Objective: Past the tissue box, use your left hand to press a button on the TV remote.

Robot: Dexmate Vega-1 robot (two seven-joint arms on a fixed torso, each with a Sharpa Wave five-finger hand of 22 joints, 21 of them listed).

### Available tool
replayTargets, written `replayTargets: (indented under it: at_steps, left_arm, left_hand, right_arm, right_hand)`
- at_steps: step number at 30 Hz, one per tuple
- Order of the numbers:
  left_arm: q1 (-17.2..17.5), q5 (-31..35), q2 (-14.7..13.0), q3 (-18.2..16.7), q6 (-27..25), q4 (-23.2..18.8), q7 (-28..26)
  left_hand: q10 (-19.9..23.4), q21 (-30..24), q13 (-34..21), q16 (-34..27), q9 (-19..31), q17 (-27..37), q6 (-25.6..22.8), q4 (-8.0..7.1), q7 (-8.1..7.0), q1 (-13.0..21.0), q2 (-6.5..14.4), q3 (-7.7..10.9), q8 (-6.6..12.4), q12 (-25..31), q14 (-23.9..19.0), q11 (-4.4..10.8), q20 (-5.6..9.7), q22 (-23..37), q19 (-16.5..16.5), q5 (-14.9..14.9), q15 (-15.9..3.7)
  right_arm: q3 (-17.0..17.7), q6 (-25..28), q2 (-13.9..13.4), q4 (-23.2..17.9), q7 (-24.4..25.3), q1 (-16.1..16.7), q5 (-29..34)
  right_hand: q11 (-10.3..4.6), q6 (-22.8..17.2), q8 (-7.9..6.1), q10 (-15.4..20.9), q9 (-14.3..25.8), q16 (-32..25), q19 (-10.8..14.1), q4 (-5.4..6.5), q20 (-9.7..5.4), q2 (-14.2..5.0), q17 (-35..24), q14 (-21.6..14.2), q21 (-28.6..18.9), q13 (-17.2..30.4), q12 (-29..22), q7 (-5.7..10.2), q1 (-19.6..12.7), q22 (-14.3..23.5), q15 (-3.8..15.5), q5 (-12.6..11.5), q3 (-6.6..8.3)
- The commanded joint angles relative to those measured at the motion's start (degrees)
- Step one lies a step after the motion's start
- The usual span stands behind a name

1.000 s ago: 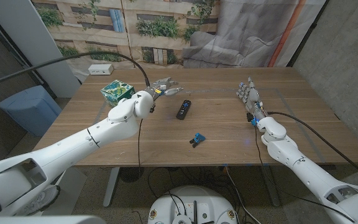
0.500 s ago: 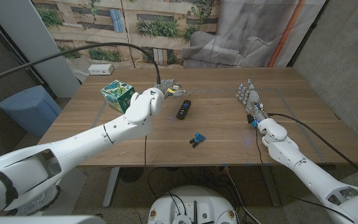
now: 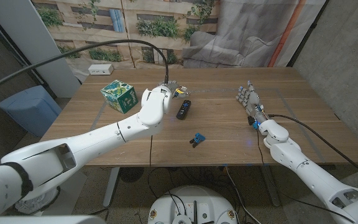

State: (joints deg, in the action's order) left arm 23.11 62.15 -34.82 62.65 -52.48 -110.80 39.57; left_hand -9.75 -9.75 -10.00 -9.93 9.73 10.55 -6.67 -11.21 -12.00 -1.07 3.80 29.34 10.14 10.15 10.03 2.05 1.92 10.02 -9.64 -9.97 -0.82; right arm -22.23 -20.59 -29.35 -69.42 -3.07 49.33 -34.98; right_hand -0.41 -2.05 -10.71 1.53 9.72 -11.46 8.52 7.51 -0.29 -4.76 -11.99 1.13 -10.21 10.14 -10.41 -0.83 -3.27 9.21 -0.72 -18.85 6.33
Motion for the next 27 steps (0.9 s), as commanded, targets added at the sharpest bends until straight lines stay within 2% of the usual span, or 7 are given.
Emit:
replayTargets:
  at_steps: [1,9,13,27]
  left_arm:
    - [-0.1,7.6,4.5,-0.4,2.5,4.7,7.0]
    - [-0.1,12.1,6.7,-0.6,5.5,7.8,9.8]
    - [0.3,13.2,7.7,-1.4,6.8,8.9,10.0]
    - [1.4,15.5,10.6,-2.9,9.1,12.3,9.7]
  left_hand:
    - [-9.7,-0.4,-0.1,0.0,0.1,0.2,-0.5,0.01,-0.4,-0.6,2.1,-0.57,0.3,0.0,12.1,0.01,3.18,0.3,-10.5,-0.3,0.35]
    - [-10.4,-1.0,-0.1,-0.5,0.2,0.2,-2.3,-0.13,-0.45,-0.6,2.9,-1.62,0.69,0.2,12.0,-0.87,2.65,0.3,-10.4,-0.4,0.55]
    - [-11.1,-0.8,-0.1,-0.2,0.2,0.2,-3.3,-0.2,-0.45,-0.7,3.4,-2.22,0.82,0.2,13.3,-0.97,2.43,0.4,-11.5,-0.4,0.44]
    - [-11.5,-0.8,-0.1,-0.4,0.2,0.3,-5.8,-0.34,-0.15,-0.7,4.2,-3.52,1.25,0.4,14.3,-0.48,2.59,0.4,-13.1,-0.5,0.36]
  right_arm:
    - [0.2,0.8,-0.9,-1.7,0.1,1.2,-0.3]
    - [0.3,1.5,-1.6,-2.7,-0.1,1.8,-0.5]
    - [0.4,1.4,-1.8,-3.1,0.2,2.1,-0.4]
    - [0.7,1.2,-2.1,-4.5,0.8,3.5,-0.4]
  right_hand:
    - [-0.01,-0.4,0.0,-0.3,0.2,-0.1,0.3,0.23,0.09,-2.36,-0.2,0.2,-0.4,0.1,0.1,0.23,-0.2,0.3,-0.13,0.0,0.3]
    - [0.05,-0.3,0.05,-0.4,0.2,-0.1,0.3,0.23,0.1,-2.36,-0.2,0.3,-0.4,0.1,0.1,0.13,-0.2,0.3,-0.24,0.1,0.37]
    - [0.05,-0.3,0.06,-0.4,0.2,-0.1,0.2,0.23,0.16,-2.36,-0.2,0.4,-0.4,0.1,0.0,0.12,-0.2,0.3,-0.39,0.1,0.41]
    - [0.19,-0.3,0.1,-0.5,0.2,-0.2,0.2,0.25,0.28,-2.34,-0.2,0.4,-0.4,0.1,-0.1,0.09,-0.1,0.3,-0.46,0.1,0.54]
